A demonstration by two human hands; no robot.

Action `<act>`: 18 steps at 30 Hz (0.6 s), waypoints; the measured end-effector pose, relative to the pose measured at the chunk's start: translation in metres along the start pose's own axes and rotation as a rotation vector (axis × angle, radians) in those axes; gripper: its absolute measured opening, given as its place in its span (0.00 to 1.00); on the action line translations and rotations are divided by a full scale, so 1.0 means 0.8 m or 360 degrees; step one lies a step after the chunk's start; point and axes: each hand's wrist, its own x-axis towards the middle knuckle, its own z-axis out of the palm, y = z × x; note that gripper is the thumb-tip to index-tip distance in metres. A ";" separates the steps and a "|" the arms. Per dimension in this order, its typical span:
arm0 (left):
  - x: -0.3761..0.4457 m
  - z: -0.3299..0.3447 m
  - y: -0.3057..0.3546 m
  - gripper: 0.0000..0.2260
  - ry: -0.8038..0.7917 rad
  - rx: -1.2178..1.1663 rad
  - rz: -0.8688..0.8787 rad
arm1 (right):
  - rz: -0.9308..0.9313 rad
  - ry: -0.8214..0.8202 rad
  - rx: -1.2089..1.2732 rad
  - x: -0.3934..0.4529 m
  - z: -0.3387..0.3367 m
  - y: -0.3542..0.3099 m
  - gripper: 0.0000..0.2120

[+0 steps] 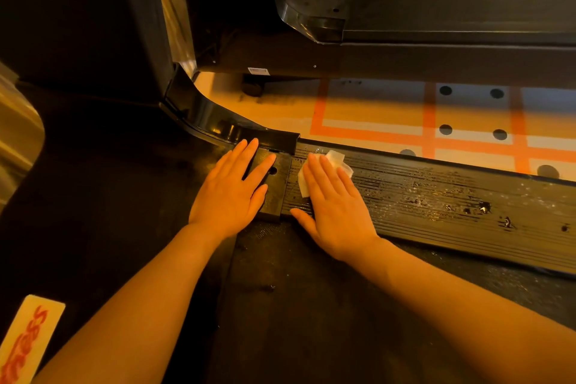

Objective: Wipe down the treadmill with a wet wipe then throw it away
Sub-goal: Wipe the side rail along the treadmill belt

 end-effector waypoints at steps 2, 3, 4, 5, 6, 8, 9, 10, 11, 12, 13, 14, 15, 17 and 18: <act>0.000 0.000 0.000 0.24 -0.0003 -0.0013 -0.0004 | -0.0010 -0.0022 0.0022 -0.001 0.000 -0.003 0.39; 0.000 0.000 0.000 0.24 -0.0006 -0.0023 -0.0006 | -0.0017 -0.0022 0.0028 -0.004 0.000 -0.005 0.39; 0.000 0.000 0.000 0.24 -0.0008 -0.0029 -0.0006 | -0.0030 -0.0019 0.0027 -0.008 0.001 -0.008 0.39; -0.001 0.000 0.000 0.24 -0.0009 -0.0029 -0.0006 | -0.0055 -0.0025 0.0022 -0.014 0.003 -0.012 0.39; -0.001 0.000 0.000 0.24 -0.0012 -0.0023 -0.0005 | -0.0086 -0.0039 0.0018 -0.020 0.006 -0.016 0.39; -0.001 0.000 0.000 0.24 -0.0016 -0.0008 -0.0011 | -0.0152 -0.0057 0.0006 -0.034 0.013 -0.024 0.40; -0.001 0.000 0.000 0.24 -0.0018 0.0002 -0.0015 | -0.0180 -0.0058 0.0000 -0.040 0.016 -0.027 0.40; -0.001 0.000 0.000 0.24 -0.0020 0.0013 -0.0017 | -0.0200 -0.0059 -0.0005 -0.045 0.017 -0.029 0.40; -0.001 0.000 0.000 0.24 -0.0022 0.0020 -0.0019 | -0.0216 -0.0058 -0.0008 -0.048 0.018 -0.029 0.39; -0.001 0.000 0.001 0.24 -0.0023 0.0023 -0.0022 | -0.0229 -0.0060 -0.0011 -0.048 0.018 -0.026 0.39; -0.001 0.000 0.001 0.24 -0.0022 0.0021 -0.0026 | -0.0237 -0.0064 -0.0017 -0.047 0.016 -0.023 0.39; -0.001 -0.001 0.001 0.24 -0.0021 0.0022 -0.0030 | -0.0235 -0.0073 -0.0022 -0.044 0.014 -0.019 0.39; -0.001 -0.001 0.001 0.24 -0.0023 0.0023 -0.0030 | -0.0220 -0.0082 -0.0021 -0.039 0.011 -0.015 0.39; -0.001 0.000 0.000 0.25 -0.0026 0.0019 -0.0025 | -0.0157 -0.0086 0.0001 -0.025 0.005 -0.004 0.40; -0.001 0.000 0.000 0.25 -0.0025 0.0011 -0.0023 | -0.0118 -0.0079 0.0010 -0.017 0.002 0.001 0.40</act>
